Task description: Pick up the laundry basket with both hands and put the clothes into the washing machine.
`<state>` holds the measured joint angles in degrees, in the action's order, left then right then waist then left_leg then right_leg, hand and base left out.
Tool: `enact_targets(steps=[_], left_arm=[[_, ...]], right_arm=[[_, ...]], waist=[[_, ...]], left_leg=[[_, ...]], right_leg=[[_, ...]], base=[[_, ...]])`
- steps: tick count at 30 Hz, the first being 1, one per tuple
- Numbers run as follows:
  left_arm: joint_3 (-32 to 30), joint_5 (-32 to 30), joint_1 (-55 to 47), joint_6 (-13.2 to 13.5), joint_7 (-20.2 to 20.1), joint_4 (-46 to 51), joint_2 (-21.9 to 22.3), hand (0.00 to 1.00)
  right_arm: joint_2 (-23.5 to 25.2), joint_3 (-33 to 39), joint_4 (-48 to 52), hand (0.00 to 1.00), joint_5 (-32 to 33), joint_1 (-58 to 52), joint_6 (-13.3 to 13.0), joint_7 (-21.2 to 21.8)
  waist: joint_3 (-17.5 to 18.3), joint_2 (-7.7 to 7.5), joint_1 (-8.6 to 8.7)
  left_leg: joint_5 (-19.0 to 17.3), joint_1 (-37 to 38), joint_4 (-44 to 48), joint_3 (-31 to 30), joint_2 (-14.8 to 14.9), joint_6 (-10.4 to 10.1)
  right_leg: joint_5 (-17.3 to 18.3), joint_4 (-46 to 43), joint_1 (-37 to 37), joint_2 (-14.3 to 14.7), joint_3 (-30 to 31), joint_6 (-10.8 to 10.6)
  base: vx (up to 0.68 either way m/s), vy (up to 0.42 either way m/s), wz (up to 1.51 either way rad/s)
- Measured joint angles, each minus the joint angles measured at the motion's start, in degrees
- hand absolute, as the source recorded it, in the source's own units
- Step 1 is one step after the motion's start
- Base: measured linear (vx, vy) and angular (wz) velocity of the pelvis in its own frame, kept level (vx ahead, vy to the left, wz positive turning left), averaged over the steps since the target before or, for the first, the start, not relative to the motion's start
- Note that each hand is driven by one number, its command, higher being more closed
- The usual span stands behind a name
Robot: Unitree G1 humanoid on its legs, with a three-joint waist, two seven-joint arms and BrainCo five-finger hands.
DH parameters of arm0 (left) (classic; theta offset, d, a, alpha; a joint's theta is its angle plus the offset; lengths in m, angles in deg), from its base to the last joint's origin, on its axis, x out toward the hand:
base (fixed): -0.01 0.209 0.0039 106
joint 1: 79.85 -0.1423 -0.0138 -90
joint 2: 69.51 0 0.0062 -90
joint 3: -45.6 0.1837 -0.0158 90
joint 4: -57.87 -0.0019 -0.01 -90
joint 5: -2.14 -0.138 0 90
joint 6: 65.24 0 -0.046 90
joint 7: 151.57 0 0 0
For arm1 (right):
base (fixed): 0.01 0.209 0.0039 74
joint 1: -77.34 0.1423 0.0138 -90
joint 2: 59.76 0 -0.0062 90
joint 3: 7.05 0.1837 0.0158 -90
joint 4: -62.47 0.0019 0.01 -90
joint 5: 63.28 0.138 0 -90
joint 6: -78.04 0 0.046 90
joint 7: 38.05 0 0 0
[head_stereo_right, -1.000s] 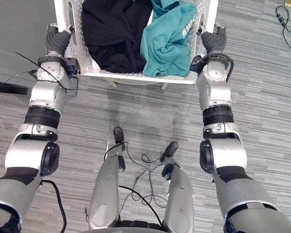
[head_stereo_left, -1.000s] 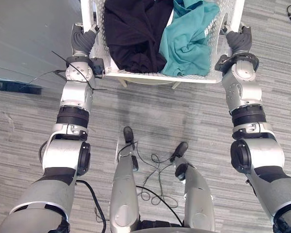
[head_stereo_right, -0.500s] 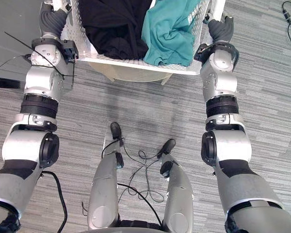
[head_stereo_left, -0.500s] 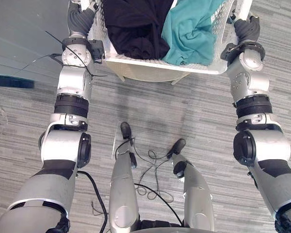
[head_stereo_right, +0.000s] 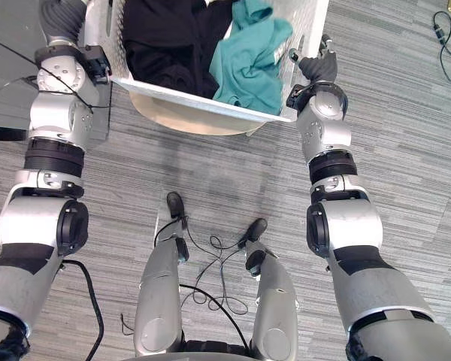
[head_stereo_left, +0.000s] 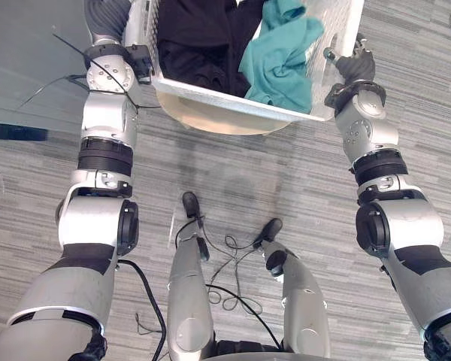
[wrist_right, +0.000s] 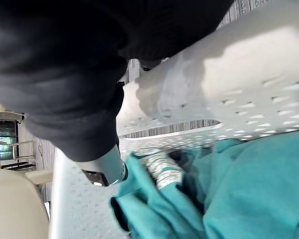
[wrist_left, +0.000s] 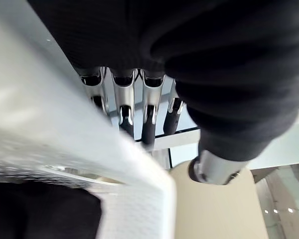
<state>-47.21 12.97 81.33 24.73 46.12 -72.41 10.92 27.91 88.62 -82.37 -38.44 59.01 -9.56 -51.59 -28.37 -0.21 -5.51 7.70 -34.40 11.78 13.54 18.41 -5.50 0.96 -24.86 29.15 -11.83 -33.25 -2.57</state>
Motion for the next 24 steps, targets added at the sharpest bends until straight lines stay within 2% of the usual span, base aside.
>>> enact_targets(steps=[2, 3, 4, 6, 7, 10, 11, 15, 18, 20, 21, 23, 24], left_arm=[[1.2, 0.0, 0.7, 0.9, -0.2, 0.5, 0.0, 0.00], [1.6, 0.0, 1.4, 1.6, -0.2, 0.6, -0.1, 0.00], [2.4, -0.1, 2.2, 1.7, -0.2, 0.8, -0.5, 0.00], [2.6, -0.1, 2.2, 2.1, -0.3, 1.9, -1.3, 0.00], [3.0, -0.1, 2.1, 2.0, -0.8, 1.7, -1.6, 0.00], [8.7, -0.2, 2.1, 1.8, -5.4, 1.6, -1.8, 0.00], [11.1, -0.4, 2.1, 1.6, -8.1, 1.5, -1.9, 0.00], [12.4, -1.0, 2.0, 1.2, -10.9, 1.4, -3.5, 0.00], [12.4, -1.5, 0.9, 1.2, -11.0, 2.1, -5.4, 0.00], [11.6, -1.7, -2.9, 1.2, -9.9, 5.4, -7.0, 0.00], [9.2, -2.0, -8.0, 1.3, -9.2, 10.3, -7.3, 0.00], [6.9, -2.2, -13.7, 1.3, -8.6, 14.2, -7.1, 0.00], [4.5, -2.5, -19.2, 1.3, -8.5, 16.8, -6.2, 0.00]], right_arm=[[0.0, 0.0, -0.7, 0.00, 0.1, -0.1, 0.0, -0.1], [0.0, -0.1, -0.6, 0.00, 0.6, -0.1, -0.8, 0.2], [-0.1, -0.3, -0.2, 0.00, 0.6, 0.0, -1.7, 0.2], [0.1, -1.6, 0.2, 0.00, 1.5, 0.9, -2.3, 0.6], [0.2, -2.4, 0.2, 0.00, 1.9, 0.9, -2.3, 1.3], [-1.7, -2.2, 0.2, 0.00, 2.2, 0.9, -2.2, 1.3], [-3.0, -2.2, 0.4, 0.00, 2.2, 0.8, -2.2, 1.5], [-3.2, -2.2, 2.0, 0.00, 2.3, 0.5, -2.1, 2.8], [-3.3, -2.3, 3.3, 0.00, 2.9, -0.4, -2.1, 3.6], [-3.3, -2.3, 7.7, 0.00, 4.0, -2.9, -2.1, 3.7], [-3.5, -2.2, 13.2, 0.00, 4.3, -6.7, -2.5, 3.6], [-3.6, -2.2, 18.4, 0.00, 4.2, -11.9, -2.7, 3.5], [-3.6, -2.1, 22.8, 0.00, 4.0, -17.7, -2.8, 3.4]], waist=[[0.1, -0.15, 0.19], [0.3, -0.63, 0.12], [0.3, -1.99, 0.62], [0.3, -1.99, -0.11], [0.3, -1.99, 0.39], [0.3, -1.98, 1.79], [0.3, -1.99, 1.69], [0.3, -1.98, 1.35], [0.3, -1.99, 1.16], [0.3, -1.98, 0.95], [0.3, -1.98, 0.86], [0.3, -1.96, 0.86], [0.3, -1.95, 0.92]], left_leg=[[0.0, 1.3, -0.2, 0.6, 0.4, 0.0], [0.0, 1.2, -0.1, 0.8, 0.7, 0.0], [-0.2, 1.0, 0.4, 0.9, -0.2, -0.2], [-0.1, 0.4, 0.6, 1.3, 1.6, -0.2], [0.0, 0.2, 0.6, 1.4, 2.4, -0.5], [0.0, 0.3, 0.7, 1.8, 3.0, -0.5], [0.0, 0.3, 1.4, 2.4, 2.9, -0.5], [0.0, 0.2, 3.0, 3.2, 3.3, -0.5], [-0.1, 0.2, 4.3, 3.3, 3.6, -0.4], [-0.2, 0.3, 5.4, 3.7, 3.7, -0.2], [-0.4, 0.4, 6.9, 3.8, 3.8, 0.1], [-0.8, 1.3, 8.7, 3.9, 4.1, 0.6], [-2.2, 3.2, 10.8, 3.9, 4.6, 0.4]], right_leg=[[0.4, -7.6, 3.1, -2.3, 0.1, 0.3], [2.1, -3.7, 3.9, -2.1, 0.4, 1.0], [-2.9, 4.5, 2.5, -2.4, 0.1, 2.0], [-2.6, 6.5, 2.4, -0.1, -0.1, 2.8], [-2.7, 6.8, 2.3, 1.0, -0.3, 2.9], [-2.7, 6.7, 2.1, 1.4, -0.6, 2.9], [-2.7, 6.7, 2.0, 1.1, -0.5, 2.9], [-2.7, 6.8, 1.1, 0.8, -0.6, 2.9], [-2.7, 6.8, 0.2, 0.8, -1.1, 2.9], [-2.7, 6.3, 0.0, 0.5, -0.9, 2.9], [-2.7, 5.0, -0.1, -0.1, -0.8, 2.9], [-2.3, 3.3, -1.1, -0.6, -0.5, 3.3], [-0.7, 1.8, -3.4, -1.0, -0.7, 3.9]], base=[[0.09, -0.100, -0.01], [0.07, -0.189, 0.14], [0.06, -0.220, 0.13], [0.07, -0.218, -0.19], [0.09, -0.185, -0.30], [0.09, -0.057, -0.03], [0.08, 0.001, 0.00], [0.07, 0.002, 0.05], [0.06, 0.000, 0.08], [0.06, 0.019, 0.00], [0.06, 0.031, -0.03], [0.10, 0.051, -0.01], [0.15, 0.053, 0.06]])
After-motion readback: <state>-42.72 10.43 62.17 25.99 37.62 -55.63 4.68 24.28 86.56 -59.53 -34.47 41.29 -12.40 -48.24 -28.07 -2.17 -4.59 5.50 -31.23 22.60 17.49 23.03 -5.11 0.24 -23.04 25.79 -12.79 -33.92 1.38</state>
